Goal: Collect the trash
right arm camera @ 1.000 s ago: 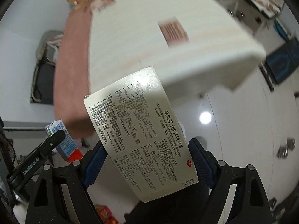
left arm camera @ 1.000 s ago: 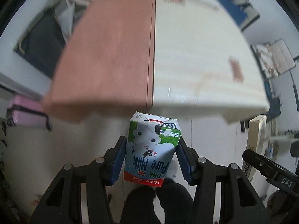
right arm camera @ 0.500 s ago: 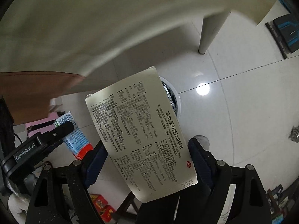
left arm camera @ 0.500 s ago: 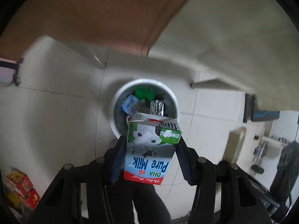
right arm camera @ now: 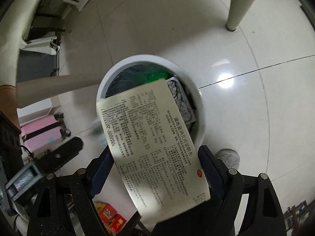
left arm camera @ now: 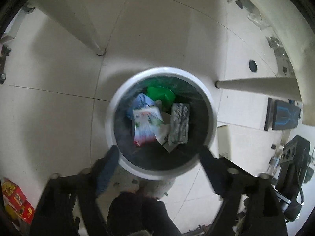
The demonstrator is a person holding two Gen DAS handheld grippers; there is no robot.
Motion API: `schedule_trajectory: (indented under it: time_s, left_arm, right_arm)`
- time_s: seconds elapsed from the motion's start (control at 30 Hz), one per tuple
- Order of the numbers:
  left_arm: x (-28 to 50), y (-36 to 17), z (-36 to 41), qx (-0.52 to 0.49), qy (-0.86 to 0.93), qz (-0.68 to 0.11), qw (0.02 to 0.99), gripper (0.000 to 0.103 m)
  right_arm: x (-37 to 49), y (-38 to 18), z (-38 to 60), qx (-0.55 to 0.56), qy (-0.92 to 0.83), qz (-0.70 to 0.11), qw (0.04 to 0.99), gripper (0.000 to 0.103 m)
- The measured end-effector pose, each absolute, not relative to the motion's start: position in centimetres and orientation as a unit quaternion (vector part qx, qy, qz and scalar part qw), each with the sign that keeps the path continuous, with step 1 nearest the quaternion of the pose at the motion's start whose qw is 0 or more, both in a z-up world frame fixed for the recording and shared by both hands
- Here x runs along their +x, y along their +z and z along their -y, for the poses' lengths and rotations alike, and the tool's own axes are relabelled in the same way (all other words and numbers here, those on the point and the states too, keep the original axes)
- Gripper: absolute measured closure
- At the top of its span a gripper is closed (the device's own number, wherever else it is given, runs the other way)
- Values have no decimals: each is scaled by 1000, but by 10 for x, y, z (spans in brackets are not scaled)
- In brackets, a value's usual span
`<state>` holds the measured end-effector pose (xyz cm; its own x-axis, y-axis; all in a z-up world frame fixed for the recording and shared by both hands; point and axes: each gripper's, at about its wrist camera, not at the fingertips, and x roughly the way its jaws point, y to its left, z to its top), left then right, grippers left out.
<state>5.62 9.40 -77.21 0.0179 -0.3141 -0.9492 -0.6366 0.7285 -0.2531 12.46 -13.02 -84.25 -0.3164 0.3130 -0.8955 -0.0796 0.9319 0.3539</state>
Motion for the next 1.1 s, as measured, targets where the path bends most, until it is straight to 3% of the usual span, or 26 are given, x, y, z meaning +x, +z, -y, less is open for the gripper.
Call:
schedule_trajectory:
  time_s: [0.03,0.07,0.33,0.57,1.1]
  left_arm:
    - [55,-771,-96,-342,134,-689,625,2]
    - [54,-768,-98,-337,139,-690,625,0]
    - [30,-725,-89,-243,196,-689,654,0]
    - [7,-641,-62,-216,216,-674,672,0]
    - [-44,-353,-1,-225,163,-635,721,0]
  right_arm:
    - [127,-844,130,65,166,-792,584,0]
    - [129,-842,131,58,163,-789,589,0]
    - [127,-805,129,-55,135,-753,642,0]
    - [108,-720,132,-92,149,-731,660,0]
    - [46,-373,185,-54,212,-682,697,0]
